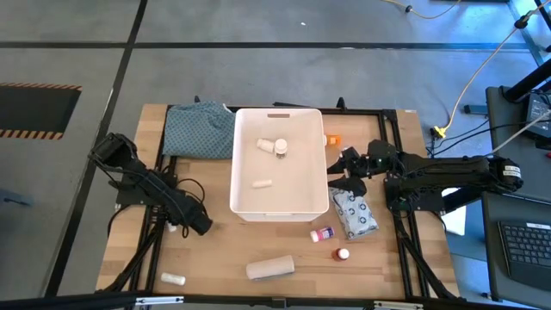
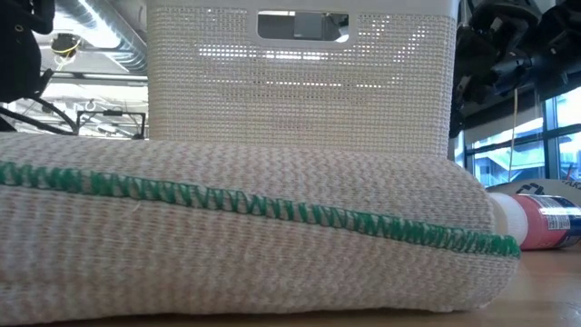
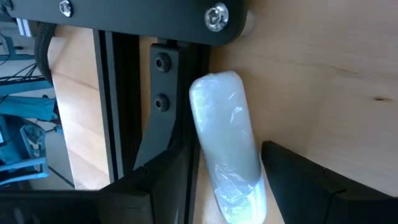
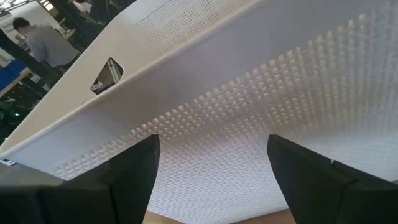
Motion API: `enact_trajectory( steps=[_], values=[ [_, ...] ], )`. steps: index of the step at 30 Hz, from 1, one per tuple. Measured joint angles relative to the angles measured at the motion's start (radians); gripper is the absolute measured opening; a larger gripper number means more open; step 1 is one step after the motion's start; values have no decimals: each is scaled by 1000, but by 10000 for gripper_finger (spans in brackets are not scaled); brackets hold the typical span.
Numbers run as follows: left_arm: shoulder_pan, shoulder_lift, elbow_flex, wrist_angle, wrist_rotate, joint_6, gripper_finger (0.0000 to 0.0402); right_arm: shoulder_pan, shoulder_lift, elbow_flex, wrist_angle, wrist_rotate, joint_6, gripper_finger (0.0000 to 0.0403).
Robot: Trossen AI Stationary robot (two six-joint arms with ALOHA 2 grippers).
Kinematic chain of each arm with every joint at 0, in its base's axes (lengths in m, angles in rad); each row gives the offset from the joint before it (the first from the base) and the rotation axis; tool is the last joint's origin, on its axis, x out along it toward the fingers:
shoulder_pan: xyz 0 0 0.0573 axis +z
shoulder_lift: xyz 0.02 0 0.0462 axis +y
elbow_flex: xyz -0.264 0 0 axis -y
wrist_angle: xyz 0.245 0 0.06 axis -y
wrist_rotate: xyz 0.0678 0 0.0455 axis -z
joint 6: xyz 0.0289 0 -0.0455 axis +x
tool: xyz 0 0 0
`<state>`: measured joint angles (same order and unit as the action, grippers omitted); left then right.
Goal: Pick & place medical supplies in basket/bin
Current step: Put the top rolled gauze into the white bin
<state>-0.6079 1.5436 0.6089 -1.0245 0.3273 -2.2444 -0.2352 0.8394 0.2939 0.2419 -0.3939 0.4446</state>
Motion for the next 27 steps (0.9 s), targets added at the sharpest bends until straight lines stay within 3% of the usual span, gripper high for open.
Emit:
enact_trajectory(
  steps=[4, 14, 19, 27],
  values=[
    [0, -6, 6, -6, -9, 2, 195, 0, 0, 0, -1, 0, 0, 299],
    [1, -17, 7, 21, -51, 6, 100, 0, 0, 0, 0, 0, 1, 299],
    [0, -23, 68, -9, -97, 59, 72, 0, 0, 0, 0, -60, 28, 299],
    [1, -110, 267, -382, -330, 1, 65, -18, 0, 0, -3, -90, 108, 299]
  ],
)
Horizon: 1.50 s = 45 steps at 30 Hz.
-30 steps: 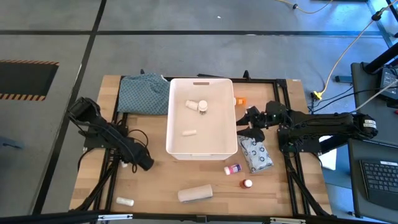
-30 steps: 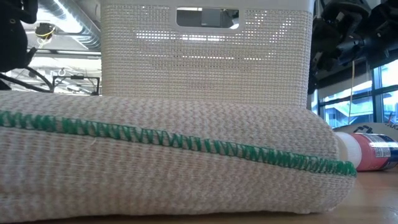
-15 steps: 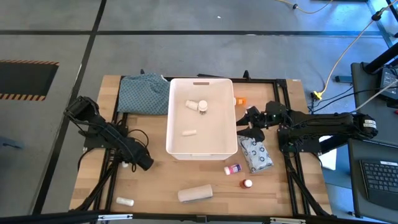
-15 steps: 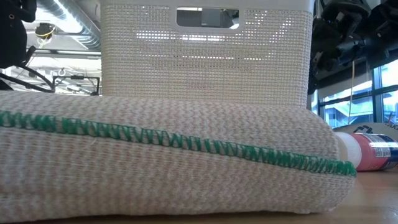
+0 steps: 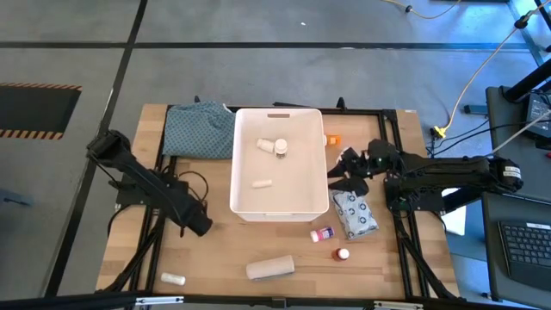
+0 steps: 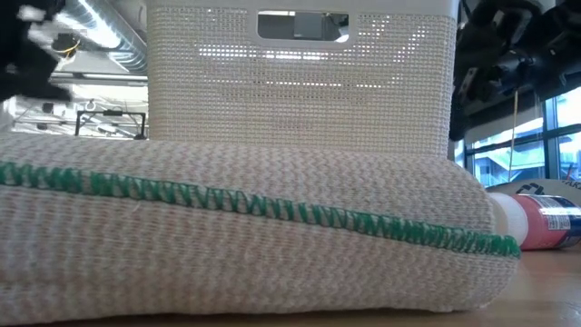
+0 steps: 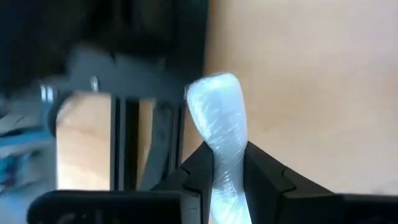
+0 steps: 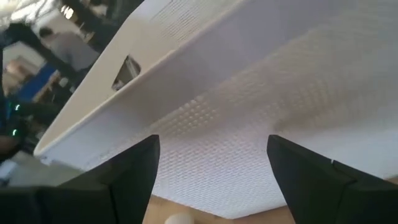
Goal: Pick & place medical supplies in basket/bin
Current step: Put the top rolled gauze into the white bin
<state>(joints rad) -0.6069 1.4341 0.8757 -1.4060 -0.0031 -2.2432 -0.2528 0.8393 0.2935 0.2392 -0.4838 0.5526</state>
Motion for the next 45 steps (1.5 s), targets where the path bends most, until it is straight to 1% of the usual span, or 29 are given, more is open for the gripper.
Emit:
enact_trajectory(
  steps=[2, 4, 8, 10, 12, 15, 16, 18, 19, 21, 23, 25, 27, 29, 31, 32, 34, 35, 38, 41, 42, 45],
  values=[
    [3, -34, 60, -40, -106, -2, 65, -19, 0, 0, 0, 0, 48, 299],
    [12, -63, 118, -85, -240, 2, 65, -40, 0, 0, -5, 1, 77, 299],
    [14, -107, 247, -168, -612, 10, 65, -74, 0, 0, -56, 2, 96, 299],
    [18, -143, 291, -149, -814, 85, 65, -85, 0, 0, -90, 3, 94, 299],
    [31, -170, 348, -135, -965, 164, 65, -90, 0, 0, -109, 2, 91, 299],
    [66, -180, 435, -113, -1098, 344, 65, -92, 0, 0, -114, 2, 71, 299],
    [81, -180, 464, -88, -1127, 427, 65, -92, 0, 0, -115, 3, 71, 299],
    [123, -179, 519, -3, -1144, 634, 65, -97, 0, 0, -117, 4, 71, 299],
    [152, -178, 538, 71, -1134, 764, 65, -103, 0, 0, -123, 8, 72, 299],
    [220, -176, 559, 250, -1063, 1051, 65, -117, 0, 0, -157, 44, 79, 299],
    [295, -175, 559, 467, -933, 1341, 65, -134, 0, 0, -201, 68, 93, 299],
    [374, -165, 554, 653, -779, 1548, 65, -146, 0, 0, -234, 71, 93, 299],
    [448, -142, 554, 741, -650, 1670, 64, -154, 0, 0, -240, 72, 87, 299],
    [518, -119, 552, 739, -552, 1727, 62, -160, 0, 16, -238, 72, 64, 299],
    [582, -94, 552, 696, -466, 1731, 61, -168, 0, 63, -262, 72, 26, 299],
    [609, -78, 552, 666, -422, 1732, 61, -171, 0, 99, -302, 73, 0, 299],
    [656, -31, 552, 640, -328, 1742, 61, -181, 0, 181, -429, 79, -62, 299],
    [673, -4, 551, 636, -281, 1757, 60, -184, 0, 227, -512, 98, -94, 299],
    [705, 77, 550, 657, -154, 1832, 60, -193, 4, 371, -763, 216, -166, 299],
    [726, 158, 550, 681, -68, 1887, 60, -210, 5, 482, -962, 338, -162, 299],
    [732, 184, 550, 682, -40, 1899, 60, -218, 5, 510, -1004, 355, -143, 299],
    [745, 252, 550, 680, 38, 1909, 59, -244, 5, 570, -1118, 361, -116, 299]
  ],
)
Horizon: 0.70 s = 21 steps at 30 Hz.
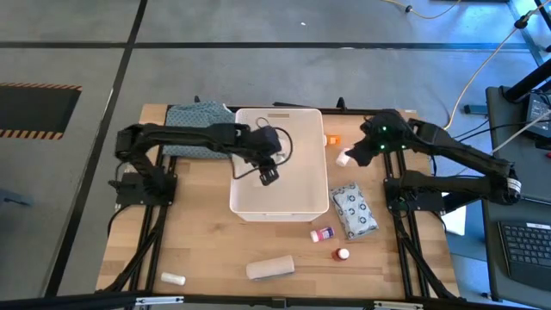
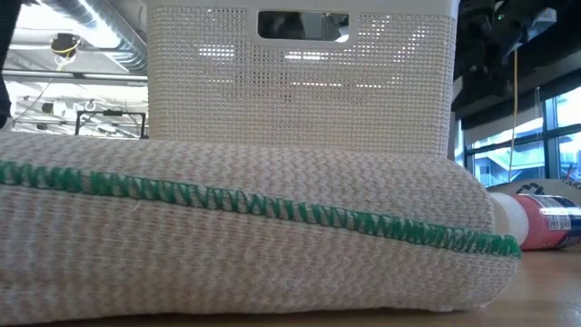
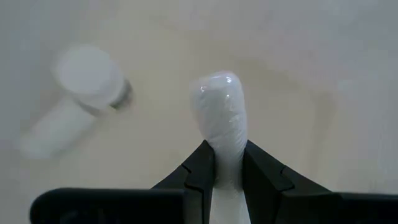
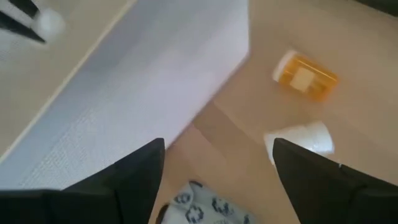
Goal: Pick & place medical supplies in basket/bin
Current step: Put the top rolled gauze into the white bin
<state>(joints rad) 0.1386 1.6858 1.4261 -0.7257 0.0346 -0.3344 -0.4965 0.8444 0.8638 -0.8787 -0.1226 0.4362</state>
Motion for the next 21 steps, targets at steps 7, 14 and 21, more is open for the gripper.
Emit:
enact_trajectory(
  steps=[7, 14, 21],
  values=[
    [11, 108, 0, -60, 50, 20, 63, -8, 0, 8, -33, 1, -9, 299],
    [10, 142, 0, -110, 50, 34, 88, -8, 0, -6, -26, 0, -136, 299],
    [12, 130, 2, -115, 50, 43, 132, -8, 0, -6, 68, 0, -151, 299]
  ],
)
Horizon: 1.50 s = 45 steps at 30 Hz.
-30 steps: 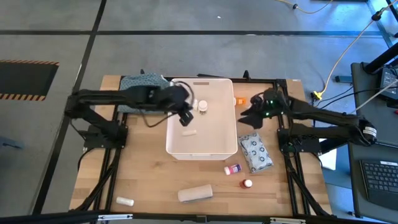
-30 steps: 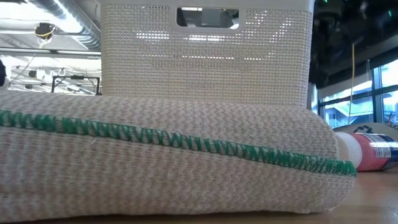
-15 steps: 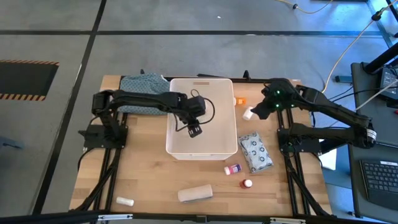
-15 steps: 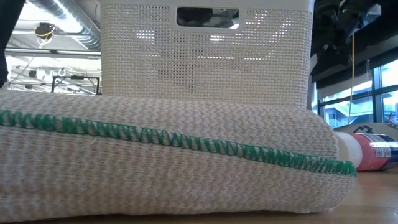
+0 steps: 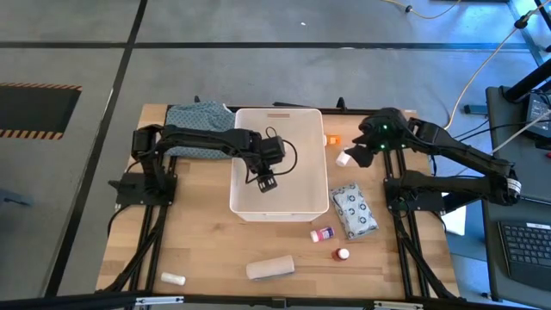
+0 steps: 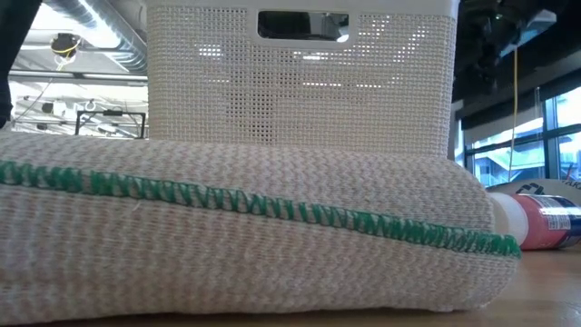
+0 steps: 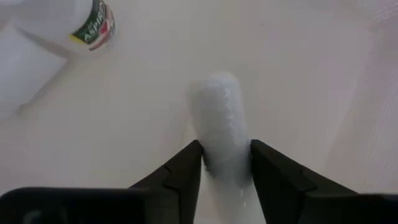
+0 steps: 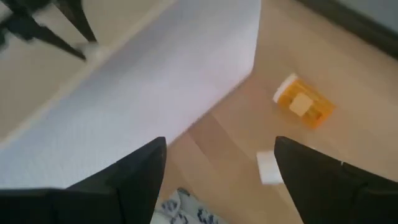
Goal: Pick & place medical supplies in basket/bin
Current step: Put the top rolled gauze into the white bin, then put the orange pill bottle into the white bin
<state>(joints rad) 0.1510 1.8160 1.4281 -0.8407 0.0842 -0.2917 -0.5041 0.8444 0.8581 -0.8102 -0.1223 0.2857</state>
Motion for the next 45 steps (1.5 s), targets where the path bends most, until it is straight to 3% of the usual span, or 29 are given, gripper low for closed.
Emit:
enact_trajectory(
  steps=[10, 16, 20, 24, 34, 45],
  values=[
    [14, -2, 11, -28, 4, 18, 173, 0, 0, 0, 52, 20, 109, 299],
    [17, -7, 103, -104, -3, 71, 171, -1, 30, 0, 43, 59, 83, 299],
    [16, -15, 194, -106, -2, 157, 173, -31, 97, 0, 43, 86, 181, 299],
    [13, -22, 274, -114, -2, 219, 172, -64, 191, 0, 43, 101, 44, 299],
    [20, -76, 329, -215, -20, 324, 172, -102, 410, 63, 96, 153, -549, 299],
    [23, -82, 329, -276, -69, 351, 171, -143, 625, 103, 145, 148, -831, 299]
  ],
)
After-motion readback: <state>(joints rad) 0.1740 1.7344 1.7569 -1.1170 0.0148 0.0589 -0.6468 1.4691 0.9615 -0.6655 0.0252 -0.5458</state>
